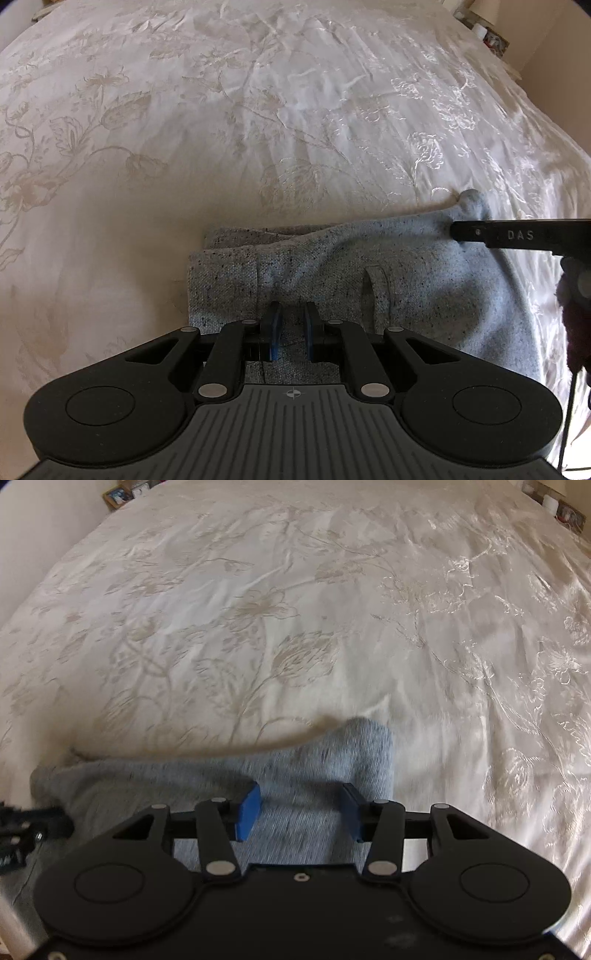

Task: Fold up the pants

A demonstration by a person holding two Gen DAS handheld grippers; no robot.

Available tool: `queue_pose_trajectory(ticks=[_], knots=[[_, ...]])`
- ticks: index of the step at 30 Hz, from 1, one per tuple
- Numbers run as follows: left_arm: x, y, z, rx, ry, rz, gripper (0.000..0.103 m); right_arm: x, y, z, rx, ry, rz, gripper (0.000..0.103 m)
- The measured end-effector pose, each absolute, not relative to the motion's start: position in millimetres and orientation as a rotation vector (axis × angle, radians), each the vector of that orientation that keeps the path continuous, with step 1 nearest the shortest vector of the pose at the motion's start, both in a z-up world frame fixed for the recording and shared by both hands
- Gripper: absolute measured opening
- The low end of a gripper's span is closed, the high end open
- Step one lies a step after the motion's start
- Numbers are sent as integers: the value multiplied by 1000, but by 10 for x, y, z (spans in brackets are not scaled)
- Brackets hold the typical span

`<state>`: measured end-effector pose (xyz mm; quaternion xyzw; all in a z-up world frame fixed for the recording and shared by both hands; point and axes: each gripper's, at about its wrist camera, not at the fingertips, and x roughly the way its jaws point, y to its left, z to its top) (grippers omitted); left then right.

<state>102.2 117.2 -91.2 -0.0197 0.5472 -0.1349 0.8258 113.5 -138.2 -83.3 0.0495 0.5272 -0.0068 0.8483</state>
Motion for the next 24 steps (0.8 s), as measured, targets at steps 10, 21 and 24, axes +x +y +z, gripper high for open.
queue_pose_trajectory(ticks=[10, 21, 24], knots=[[1009, 1159, -907, -18, 1168, -303, 13, 654, -1288, -536, 129, 1059, -10, 59], [968, 948, -918, 93, 1159, -314, 31, -265, -1160, -703, 95, 1125, 41, 81], [907, 751, -913, 191, 1161, -247, 32, -346, -1283, -720, 133, 1113, 91, 83]])
